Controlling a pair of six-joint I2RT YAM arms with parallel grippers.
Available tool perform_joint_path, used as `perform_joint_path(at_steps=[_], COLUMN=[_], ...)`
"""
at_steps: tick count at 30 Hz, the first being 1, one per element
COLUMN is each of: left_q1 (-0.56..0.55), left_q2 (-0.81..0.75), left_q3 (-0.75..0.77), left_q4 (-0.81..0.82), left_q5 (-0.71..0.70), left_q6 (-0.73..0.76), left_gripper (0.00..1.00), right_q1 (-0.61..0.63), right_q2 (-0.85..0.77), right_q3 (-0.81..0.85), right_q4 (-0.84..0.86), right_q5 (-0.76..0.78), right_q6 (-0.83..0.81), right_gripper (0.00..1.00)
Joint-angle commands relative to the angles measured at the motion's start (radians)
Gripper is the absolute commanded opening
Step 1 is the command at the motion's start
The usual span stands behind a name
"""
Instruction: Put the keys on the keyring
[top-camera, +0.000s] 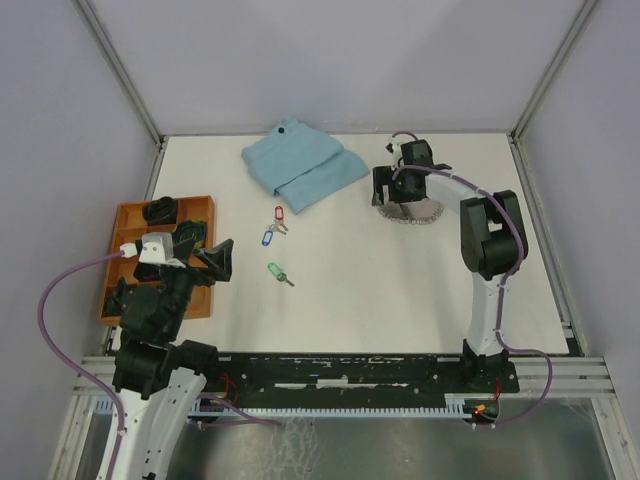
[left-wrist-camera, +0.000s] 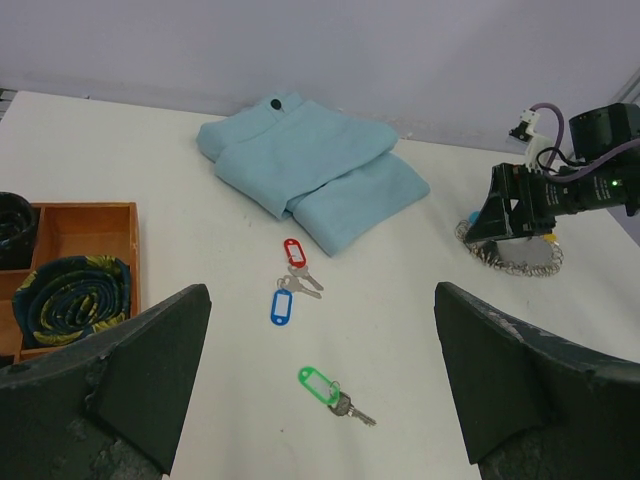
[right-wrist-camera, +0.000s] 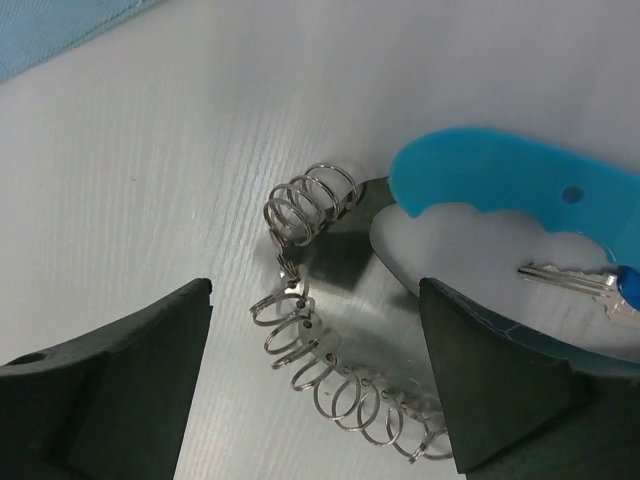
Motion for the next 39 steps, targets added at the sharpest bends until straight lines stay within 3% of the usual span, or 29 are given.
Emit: perform_joint_path(at_steps=[1, 11, 16, 28, 33, 39], left_q1=[0.006, 0.007, 0.006, 0.007, 0.007, 0.007], left_q2=[0.002, 0.003, 0.006, 0.064, 0.124, 0.244], left_q3=[0.010, 0.010, 0.009, 0.014, 0.029, 0.049], left_q4=[0.046, 0.048, 0.048, 0.037, 0.027, 0.035], left_q5=[0.026, 0.039, 0.056, 0.125, 0.178, 0.272], left_q6=[0.053, 0.051, 0.050, 0.052, 0.049, 0.002], left_gripper=[0.99, 0.99, 1.00, 1.00, 0.99, 0.95], right_q1=[-0.002, 0.024, 0.095, 0.304, 0.312, 0.270], right_q2=[0.043, 0.035, -0.016, -0.220, -0.355, -0.477], right_q3=[0.080, -0.021, -0.101, -0.297, -0.319, -0.337], right_q4=[-0.046, -0.080, -0.107, -0.148, -0.167, -0.185], right_q5=[-0.035, -0.132, -0.155, -0.118, -0.129, -0.021], right_q6=[0.013, 0.006, -0.025, -0.037, -0.042, -0.050], right_gripper=[0.92, 0.81, 0.74, 0.74, 0.76, 0.79])
